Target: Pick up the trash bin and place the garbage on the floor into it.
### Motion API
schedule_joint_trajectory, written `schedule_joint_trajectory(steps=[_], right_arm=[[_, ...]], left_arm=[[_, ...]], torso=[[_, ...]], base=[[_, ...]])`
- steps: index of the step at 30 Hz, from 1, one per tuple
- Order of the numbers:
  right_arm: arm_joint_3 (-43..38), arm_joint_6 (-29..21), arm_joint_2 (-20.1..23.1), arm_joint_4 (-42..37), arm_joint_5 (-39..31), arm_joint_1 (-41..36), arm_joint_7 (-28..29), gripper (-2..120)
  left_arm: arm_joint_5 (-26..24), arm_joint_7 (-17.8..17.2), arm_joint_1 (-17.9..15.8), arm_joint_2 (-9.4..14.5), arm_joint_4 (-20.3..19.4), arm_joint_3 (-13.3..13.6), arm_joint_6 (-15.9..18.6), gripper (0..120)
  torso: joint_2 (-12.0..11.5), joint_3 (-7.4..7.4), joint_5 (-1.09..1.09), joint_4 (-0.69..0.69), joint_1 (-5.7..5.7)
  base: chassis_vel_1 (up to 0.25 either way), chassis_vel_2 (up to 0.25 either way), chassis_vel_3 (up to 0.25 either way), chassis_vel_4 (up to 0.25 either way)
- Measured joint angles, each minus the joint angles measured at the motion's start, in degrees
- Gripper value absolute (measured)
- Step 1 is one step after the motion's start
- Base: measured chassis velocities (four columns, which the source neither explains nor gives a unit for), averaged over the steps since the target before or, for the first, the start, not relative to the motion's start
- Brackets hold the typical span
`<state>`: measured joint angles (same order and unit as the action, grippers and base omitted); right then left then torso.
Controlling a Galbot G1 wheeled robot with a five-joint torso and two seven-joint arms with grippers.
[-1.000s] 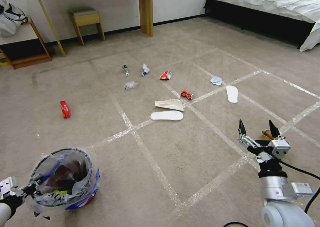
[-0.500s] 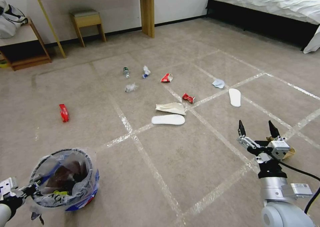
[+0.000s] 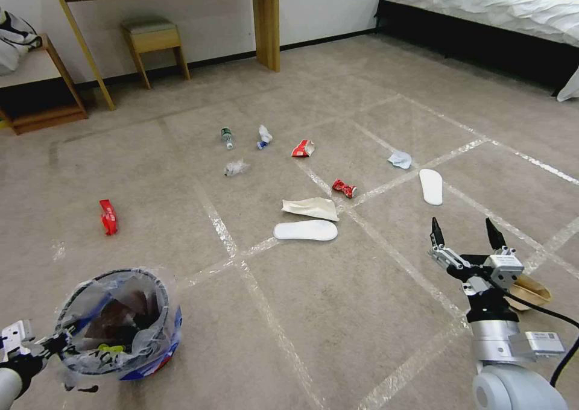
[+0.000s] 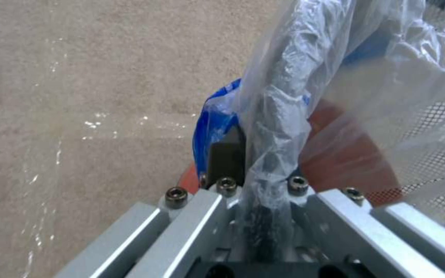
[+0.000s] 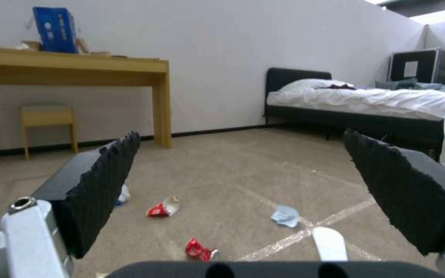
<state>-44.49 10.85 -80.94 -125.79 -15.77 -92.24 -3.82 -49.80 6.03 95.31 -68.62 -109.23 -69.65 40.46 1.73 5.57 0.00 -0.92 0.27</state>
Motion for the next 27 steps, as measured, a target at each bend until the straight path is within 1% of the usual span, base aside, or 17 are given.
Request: schedule_joint_trajectory(steps=[27], right_arm=[[0.2,-0.4,-0.1,1.4,0.1,1.4,0.0,100]], left_arm=[[0.1,-0.1,-1.1,0.4,1.1,0.5,0.1,1]], torso=[[0.0,0.0,0.0,0.0,0.01]], base=[[-0.086,0.087,0.088,-0.093]])
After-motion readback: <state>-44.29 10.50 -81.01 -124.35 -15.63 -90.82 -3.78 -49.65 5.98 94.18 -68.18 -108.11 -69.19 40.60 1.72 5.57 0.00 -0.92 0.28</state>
